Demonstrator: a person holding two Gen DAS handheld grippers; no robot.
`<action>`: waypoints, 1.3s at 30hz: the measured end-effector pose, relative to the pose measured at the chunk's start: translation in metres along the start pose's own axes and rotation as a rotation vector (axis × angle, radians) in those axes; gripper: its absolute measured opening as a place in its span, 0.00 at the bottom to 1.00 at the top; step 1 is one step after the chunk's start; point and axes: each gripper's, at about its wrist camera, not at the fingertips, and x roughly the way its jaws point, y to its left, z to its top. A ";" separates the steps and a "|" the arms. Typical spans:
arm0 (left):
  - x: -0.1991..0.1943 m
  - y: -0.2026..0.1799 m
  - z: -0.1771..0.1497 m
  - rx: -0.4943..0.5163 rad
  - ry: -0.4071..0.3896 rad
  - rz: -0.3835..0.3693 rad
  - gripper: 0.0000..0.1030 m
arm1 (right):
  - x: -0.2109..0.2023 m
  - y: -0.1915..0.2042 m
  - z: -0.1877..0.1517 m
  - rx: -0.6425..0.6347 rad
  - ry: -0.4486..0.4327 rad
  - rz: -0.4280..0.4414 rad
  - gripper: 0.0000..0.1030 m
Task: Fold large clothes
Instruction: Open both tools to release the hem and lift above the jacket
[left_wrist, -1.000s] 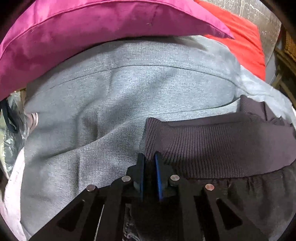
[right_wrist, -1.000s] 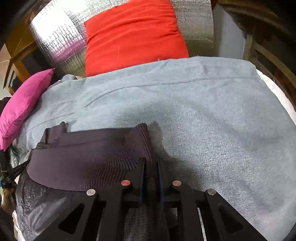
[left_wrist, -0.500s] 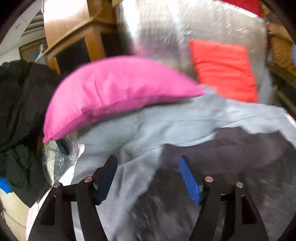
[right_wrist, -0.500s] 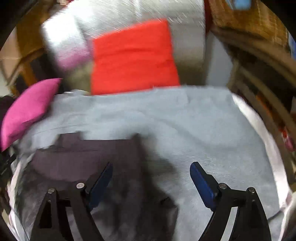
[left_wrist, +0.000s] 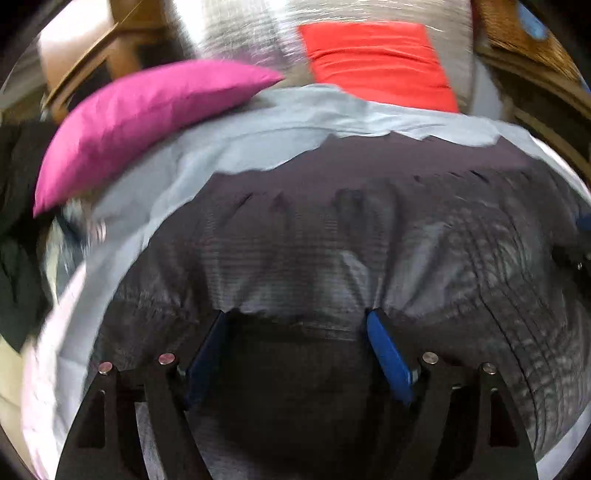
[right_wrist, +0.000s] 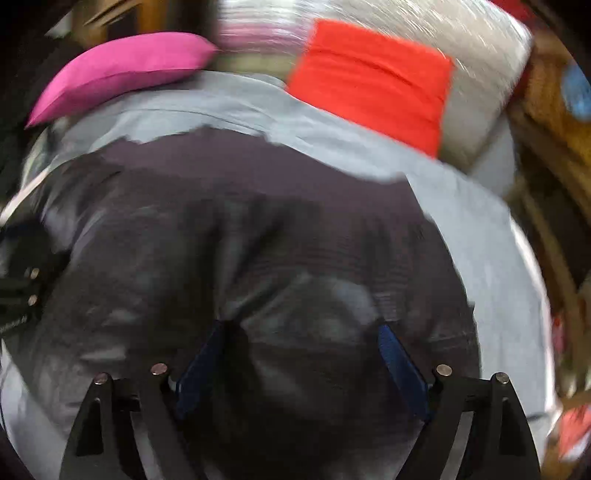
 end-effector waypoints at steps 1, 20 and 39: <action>0.001 0.000 0.001 0.002 0.003 0.000 0.78 | 0.005 -0.008 0.000 0.034 0.012 0.000 0.88; -0.068 0.057 -0.034 -0.156 -0.176 0.105 0.83 | -0.102 -0.009 -0.048 0.199 -0.242 0.063 0.98; -0.035 0.069 -0.066 -0.201 -0.051 0.155 0.83 | -0.040 -0.006 -0.082 0.197 -0.112 -0.055 1.00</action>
